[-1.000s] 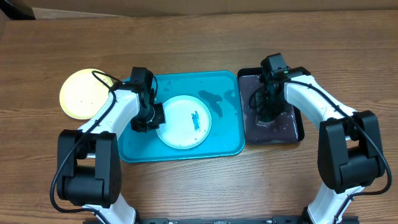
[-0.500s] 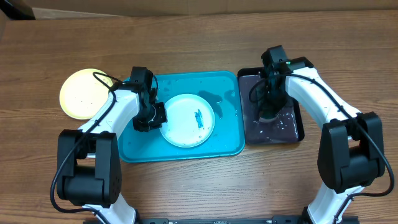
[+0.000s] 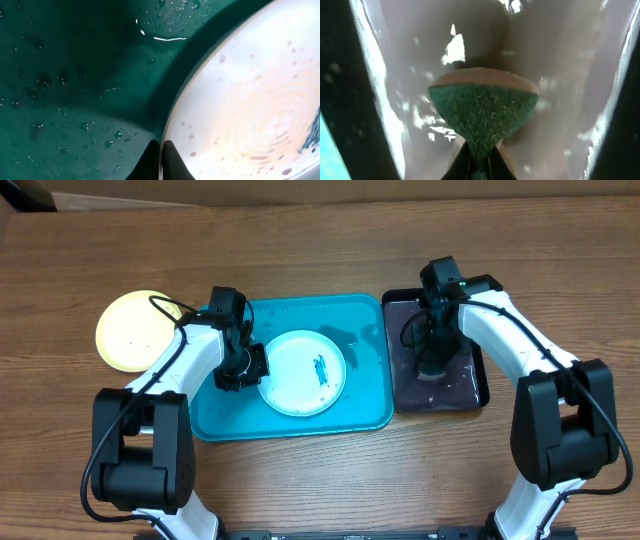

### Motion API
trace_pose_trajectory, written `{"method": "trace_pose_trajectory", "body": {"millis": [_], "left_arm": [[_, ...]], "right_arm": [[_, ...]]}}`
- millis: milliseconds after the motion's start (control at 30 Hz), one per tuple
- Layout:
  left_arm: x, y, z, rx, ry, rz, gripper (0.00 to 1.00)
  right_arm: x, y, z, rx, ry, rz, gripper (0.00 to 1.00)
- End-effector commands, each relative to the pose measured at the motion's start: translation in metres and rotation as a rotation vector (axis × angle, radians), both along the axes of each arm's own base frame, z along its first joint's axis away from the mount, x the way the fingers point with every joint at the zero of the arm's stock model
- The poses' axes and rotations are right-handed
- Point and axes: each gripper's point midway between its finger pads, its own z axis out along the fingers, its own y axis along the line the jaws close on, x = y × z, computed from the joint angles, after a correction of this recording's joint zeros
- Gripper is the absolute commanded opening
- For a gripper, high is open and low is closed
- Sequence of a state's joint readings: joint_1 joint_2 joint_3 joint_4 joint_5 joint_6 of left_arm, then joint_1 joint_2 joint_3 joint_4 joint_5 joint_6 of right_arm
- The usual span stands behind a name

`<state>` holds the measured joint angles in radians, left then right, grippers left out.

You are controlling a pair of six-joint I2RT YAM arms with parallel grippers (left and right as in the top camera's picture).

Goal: Clean dirty plates on tray and stack at the side
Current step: 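Grasp the green sponge with the right gripper and dip it in the water, then carry the sponge with the right gripper over to the white plate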

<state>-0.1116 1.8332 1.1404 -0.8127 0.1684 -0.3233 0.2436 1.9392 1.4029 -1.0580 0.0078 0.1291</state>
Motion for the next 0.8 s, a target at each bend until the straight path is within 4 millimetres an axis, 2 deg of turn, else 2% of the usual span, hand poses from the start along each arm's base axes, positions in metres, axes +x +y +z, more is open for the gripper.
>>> {"method": "trace_pose_trajectory", "body": {"millis": [0, 100, 233, 333, 433, 533, 633, 700, 767], "left_arm": [[-0.003, -0.004, -0.005, -0.011, 0.016, 0.006, 0.04], [-0.003, -0.004, -0.005, -0.011, 0.017, 0.006, 0.04], [-0.003, -0.004, -0.005, -0.012, 0.017, 0.005, 0.04], [-0.003, -0.005, -0.004, -0.015, 0.016, 0.005, 0.04], [-0.003, -0.005, -0.004, -0.015, 0.016, 0.005, 0.04], [-0.003, -0.005, -0.004, -0.015, 0.015, 0.005, 0.04], [-0.003, -0.005, -0.004, -0.015, 0.016, 0.005, 0.04], [-0.003, -0.005, -0.004, -0.015, 0.015, 0.005, 0.04], [-0.003, -0.005, -0.004, -0.015, 0.015, 0.005, 0.04]], "right_arm": [[0.014, 0.002, 0.022, 0.004, -0.058, 0.005, 0.04], [0.011, 0.001, 0.019, -0.002, -0.048, 0.005, 0.04], [0.002, -0.001, 0.000, -0.010, -0.019, 0.005, 0.04], [0.001, -0.002, -0.001, -0.013, -0.019, 0.005, 0.04], [0.011, -0.002, 0.017, -0.005, -0.050, -0.001, 0.04], [0.026, -0.001, 0.049, 0.008, -0.088, -0.012, 0.04], [0.030, 0.002, 0.076, 0.028, -0.098, -0.012, 0.04], [0.026, 0.003, 0.079, 0.033, -0.081, -0.011, 0.04], [0.018, 0.001, 0.073, 0.025, -0.049, -0.012, 0.04]]}}
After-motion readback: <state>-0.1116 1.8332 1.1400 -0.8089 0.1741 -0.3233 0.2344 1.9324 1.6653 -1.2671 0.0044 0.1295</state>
